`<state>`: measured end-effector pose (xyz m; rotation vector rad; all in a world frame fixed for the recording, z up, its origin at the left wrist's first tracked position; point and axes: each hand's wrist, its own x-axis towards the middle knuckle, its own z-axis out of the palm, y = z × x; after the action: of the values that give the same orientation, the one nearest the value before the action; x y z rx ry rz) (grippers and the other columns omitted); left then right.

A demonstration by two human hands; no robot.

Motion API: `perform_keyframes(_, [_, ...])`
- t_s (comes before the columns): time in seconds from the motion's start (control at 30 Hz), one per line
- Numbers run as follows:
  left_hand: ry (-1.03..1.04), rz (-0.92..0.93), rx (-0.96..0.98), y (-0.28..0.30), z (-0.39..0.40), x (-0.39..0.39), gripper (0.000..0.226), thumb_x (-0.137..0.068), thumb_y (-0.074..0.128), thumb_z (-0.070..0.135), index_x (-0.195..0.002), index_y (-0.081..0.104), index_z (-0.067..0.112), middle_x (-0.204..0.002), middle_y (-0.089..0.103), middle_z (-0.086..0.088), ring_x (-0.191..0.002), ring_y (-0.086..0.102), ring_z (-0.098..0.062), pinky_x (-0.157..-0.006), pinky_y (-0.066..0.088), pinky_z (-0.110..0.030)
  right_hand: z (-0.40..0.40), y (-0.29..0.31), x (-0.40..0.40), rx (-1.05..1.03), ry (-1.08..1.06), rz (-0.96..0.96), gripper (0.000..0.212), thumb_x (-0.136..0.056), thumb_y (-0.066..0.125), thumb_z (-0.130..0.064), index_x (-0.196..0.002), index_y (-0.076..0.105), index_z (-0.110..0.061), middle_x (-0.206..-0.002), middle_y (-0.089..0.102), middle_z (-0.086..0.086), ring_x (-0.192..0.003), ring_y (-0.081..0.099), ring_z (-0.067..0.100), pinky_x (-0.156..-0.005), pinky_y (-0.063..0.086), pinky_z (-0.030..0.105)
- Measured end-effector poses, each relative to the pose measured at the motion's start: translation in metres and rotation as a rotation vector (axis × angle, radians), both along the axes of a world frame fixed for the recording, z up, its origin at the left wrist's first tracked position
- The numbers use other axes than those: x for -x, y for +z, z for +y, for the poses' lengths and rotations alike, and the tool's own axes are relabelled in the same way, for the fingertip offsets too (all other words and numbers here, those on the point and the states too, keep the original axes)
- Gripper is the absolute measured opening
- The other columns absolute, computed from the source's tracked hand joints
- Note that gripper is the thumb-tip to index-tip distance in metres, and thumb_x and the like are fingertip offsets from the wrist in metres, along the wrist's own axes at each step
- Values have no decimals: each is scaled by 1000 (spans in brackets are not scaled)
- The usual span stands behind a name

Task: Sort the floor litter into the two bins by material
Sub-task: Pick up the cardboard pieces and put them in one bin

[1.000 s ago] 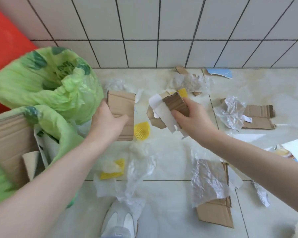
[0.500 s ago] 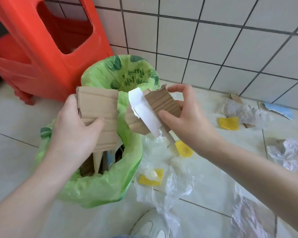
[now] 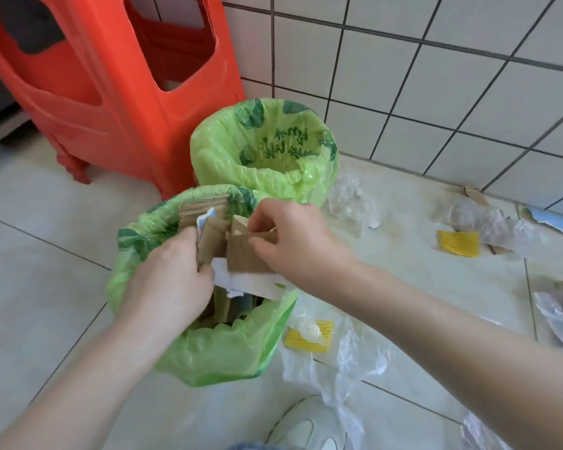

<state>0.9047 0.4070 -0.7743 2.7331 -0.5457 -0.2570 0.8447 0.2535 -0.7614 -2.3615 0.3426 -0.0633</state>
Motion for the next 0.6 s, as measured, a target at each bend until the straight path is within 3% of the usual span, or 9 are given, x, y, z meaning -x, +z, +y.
perform_keyframes(0.1, [-2, 40, 13, -4, 1, -4, 16, -86, 57, 26, -100, 50, 23, -87, 60, 1, -81, 56, -30, -70, 50, -41, 0, -7, -6, 46, -10, -15, 16, -86, 58, -13, -102, 61, -14, -98, 64, 4, -91, 59, 21, -75, 52, 34])
perform_keyframes(0.2, [48, -9, 140, 0, 1, -9, 30, -83, 63, 32, -110, 51, 29, -92, 59, 4, -90, 57, -29, -71, 46, -38, 3, -9, -14, 64, -55, -84, 14, -85, 60, -14, -99, 61, -14, -95, 52, 1, -82, 53, 20, -64, 41, 26])
perform_keyframes(0.3, [42, -79, 150, -4, 5, -14, 27, -80, 67, 30, -104, 55, 32, -92, 63, 6, -83, 58, -28, -66, 46, -38, 11, -10, -19, 48, -24, -91, 15, -85, 60, -14, -100, 62, -14, -95, 45, -1, -78, 50, 18, -58, 35, 22])
perform_keyframes(0.37, [-2, -111, 93, -10, 9, -15, 24, -79, 68, 26, -100, 58, 29, -91, 67, 3, -79, 59, -28, -65, 50, -38, 13, -12, -20, 32, 11, -72, 16, -86, 58, -12, -101, 63, -13, -98, 45, 0, -81, 51, 18, -63, 37, 21])
perform_keyframes(0.5, [-50, -90, 73, -23, 9, -14, 18, -78, 69, 20, -94, 61, 22, -83, 67, -1, -81, 61, -30, -65, 52, -40, 10, -19, -21, 111, -8, -47, 14, -87, 51, -1, -94, 63, -3, -104, 48, 8, -85, 55, 29, -76, 50, 37])
perform_keyframes(0.6, [-77, -61, 36, -34, 6, -13, 14, -79, 68, 17, -90, 59, 18, -76, 63, -2, -75, 61, -28, -61, 53, -41, 13, -21, -20, 268, 8, -58, 12, -80, 53, 10, -82, 58, 0, -99, 46, 10, -79, 51, 31, -70, 51, 44])
